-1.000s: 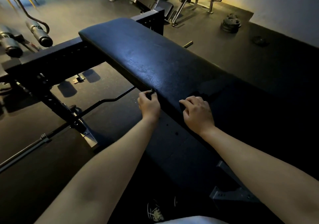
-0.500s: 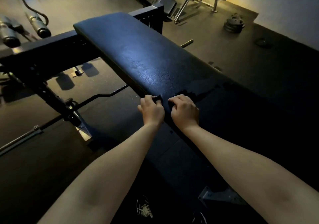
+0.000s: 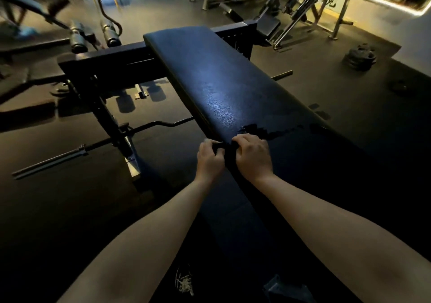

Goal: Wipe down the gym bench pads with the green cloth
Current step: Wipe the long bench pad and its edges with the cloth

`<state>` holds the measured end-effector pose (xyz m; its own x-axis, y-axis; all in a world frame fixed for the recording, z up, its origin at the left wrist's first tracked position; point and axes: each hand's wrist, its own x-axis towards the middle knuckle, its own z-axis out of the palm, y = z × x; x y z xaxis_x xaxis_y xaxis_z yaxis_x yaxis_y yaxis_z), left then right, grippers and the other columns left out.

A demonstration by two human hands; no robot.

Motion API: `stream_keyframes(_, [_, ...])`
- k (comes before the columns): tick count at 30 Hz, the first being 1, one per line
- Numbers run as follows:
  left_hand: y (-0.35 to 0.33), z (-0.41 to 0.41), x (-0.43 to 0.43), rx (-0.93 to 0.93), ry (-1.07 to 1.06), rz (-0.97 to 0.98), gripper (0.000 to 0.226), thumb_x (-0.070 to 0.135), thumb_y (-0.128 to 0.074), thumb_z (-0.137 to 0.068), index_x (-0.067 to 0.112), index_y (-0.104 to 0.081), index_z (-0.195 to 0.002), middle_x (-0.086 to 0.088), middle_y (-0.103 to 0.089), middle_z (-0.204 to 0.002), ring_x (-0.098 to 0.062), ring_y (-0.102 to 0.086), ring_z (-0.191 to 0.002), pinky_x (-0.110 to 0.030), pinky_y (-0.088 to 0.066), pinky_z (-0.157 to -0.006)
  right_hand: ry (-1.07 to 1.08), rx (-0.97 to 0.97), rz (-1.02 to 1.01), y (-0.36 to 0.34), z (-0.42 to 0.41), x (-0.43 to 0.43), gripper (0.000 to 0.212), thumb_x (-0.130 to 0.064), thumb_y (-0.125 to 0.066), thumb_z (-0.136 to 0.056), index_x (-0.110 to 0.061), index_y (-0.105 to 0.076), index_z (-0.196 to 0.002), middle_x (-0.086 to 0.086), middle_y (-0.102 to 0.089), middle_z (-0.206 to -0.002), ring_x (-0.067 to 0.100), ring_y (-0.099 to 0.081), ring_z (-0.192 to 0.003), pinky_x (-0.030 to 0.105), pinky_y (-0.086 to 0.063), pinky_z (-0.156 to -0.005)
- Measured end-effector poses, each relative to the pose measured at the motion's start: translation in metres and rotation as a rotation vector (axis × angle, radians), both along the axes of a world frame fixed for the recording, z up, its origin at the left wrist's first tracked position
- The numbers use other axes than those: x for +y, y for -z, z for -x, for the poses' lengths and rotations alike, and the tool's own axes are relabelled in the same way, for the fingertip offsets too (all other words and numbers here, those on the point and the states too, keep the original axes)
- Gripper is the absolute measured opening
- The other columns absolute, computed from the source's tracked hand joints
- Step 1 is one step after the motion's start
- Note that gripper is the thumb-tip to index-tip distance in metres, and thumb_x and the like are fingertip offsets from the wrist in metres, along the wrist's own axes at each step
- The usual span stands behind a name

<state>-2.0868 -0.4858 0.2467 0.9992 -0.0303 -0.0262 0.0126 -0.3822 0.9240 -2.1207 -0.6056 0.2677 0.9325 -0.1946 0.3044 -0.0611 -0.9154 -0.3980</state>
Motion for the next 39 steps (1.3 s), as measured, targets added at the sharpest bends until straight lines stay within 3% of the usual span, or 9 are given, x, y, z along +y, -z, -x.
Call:
stream_keyframes(6, [-0.019,-0.059,0.002,0.105,-0.266,0.127,0.025,0.021,-0.054,-0.099,0.003,-0.053,-0.117,-0.022,-0.049,-0.125,-0.038,-0.049,-0.120,-0.046,-0.038,-0.108,-0.018,-0.016,-0.029,0.005,-0.004,-0.006,0.025,-0.016,-0.048,-0.077,-0.022,-0.068,-0.091,-0.004,-0.067,-0.099,0.023,-0.059,-0.097,0.039,-0.037,-0.080])
stream_keyframes(9, [-0.023,-0.071,-0.022,0.164,-0.241,0.080,0.030,0.028,-0.054,-0.100,0.006,-0.053,-0.121,-0.021,-0.046,-0.134,-0.037,-0.044,-0.126,-0.038,-0.034,-0.110,-0.017,-0.002,-0.074,0.006,-0.010,-0.008,0.023,-0.018,-0.047,-0.079,-0.022,-0.067,-0.089,-0.005,-0.065,-0.098,0.022,-0.057,-0.099,0.038,-0.034,-0.081])
stream_keyframes(13, [-0.004,-0.066,-0.032,0.064,-0.181,-0.042,0.024,0.023,-0.055,-0.099,0.006,-0.054,-0.116,-0.020,-0.041,-0.134,-0.038,-0.038,-0.127,-0.037,-0.029,-0.112,-0.008,-0.018,-0.141,0.007,-0.013,-0.010,0.022,-0.019,-0.046,-0.079,-0.022,-0.067,-0.086,-0.005,-0.063,-0.096,0.019,-0.055,-0.099,0.035,-0.032,-0.081])
stream_keyframes(21, [0.000,-0.006,-0.026,0.043,-0.041,-0.086,0.016,0.016,-0.055,-0.099,0.007,-0.060,-0.111,-0.018,-0.049,-0.122,-0.033,-0.040,-0.118,-0.026,-0.026,-0.098,0.009,0.021,-0.144,0.004,-0.011,-0.008,0.025,-0.015,-0.051,-0.083,-0.019,-0.070,-0.099,0.001,-0.065,-0.106,0.025,-0.056,-0.104,0.035,-0.031,-0.085])
stream_keyframes(24, [0.008,0.024,-0.024,0.092,-0.008,-0.014,0.008,0.022,-0.059,-0.094,0.020,-0.062,-0.102,-0.017,-0.057,-0.111,-0.036,-0.050,-0.112,-0.039,-0.037,-0.102,-0.001,0.029,-0.124,0.001,-0.004,-0.008,0.025,-0.012,-0.053,-0.084,-0.021,-0.070,-0.101,-0.001,-0.065,-0.107,0.023,-0.056,-0.105,0.035,-0.031,-0.089])
stream_keyframes(27, [0.022,0.037,-0.023,0.140,-0.024,0.080,0.015,0.049,-0.053,-0.079,0.039,-0.056,-0.090,-0.013,-0.061,-0.105,-0.041,-0.058,-0.103,-0.060,-0.048,-0.092,-0.014,0.038,-0.093,0.000,-0.002,-0.008,0.027,-0.012,-0.052,-0.084,-0.023,-0.069,-0.102,-0.002,-0.065,-0.109,0.022,-0.056,-0.106,0.035,-0.030,-0.090])
stream_keyframes(32, [0.000,0.013,-0.016,0.164,-0.249,0.229,0.023,0.023,-0.054,-0.100,0.007,-0.054,-0.117,-0.018,-0.050,-0.122,-0.034,-0.053,-0.111,-0.042,-0.042,-0.101,-0.017,0.031,-0.082,0.003,-0.003,-0.007,0.026,-0.012,-0.052,-0.084,-0.023,-0.069,-0.101,-0.003,-0.064,-0.106,0.022,-0.055,-0.104,0.034,-0.029,-0.088])
stream_keyframes(36, [0.000,-0.038,-0.014,0.265,-0.374,0.324,0.022,0.029,-0.050,-0.102,0.014,-0.047,-0.119,-0.023,-0.052,-0.130,-0.038,-0.057,-0.114,-0.044,-0.045,-0.103,-0.012,0.035,-0.104,0.005,-0.011,-0.009,0.024,-0.017,-0.049,-0.083,-0.023,-0.068,-0.097,-0.002,-0.061,-0.103,0.023,-0.053,-0.103,0.035,-0.030,-0.088])
stream_keyframes(39, [0.000,-0.041,-0.029,0.305,-0.341,0.248,0.033,0.028,-0.047,-0.105,0.006,-0.045,-0.128,-0.023,-0.051,-0.132,-0.036,-0.054,-0.117,-0.033,-0.041,-0.098,0.007,0.027,-0.096,0.008,-0.015,-0.009,0.027,-0.024,-0.043,-0.079,-0.024,-0.066,-0.093,-0.003,-0.059,-0.100,0.022,-0.052,-0.103,0.038,-0.033,-0.086])
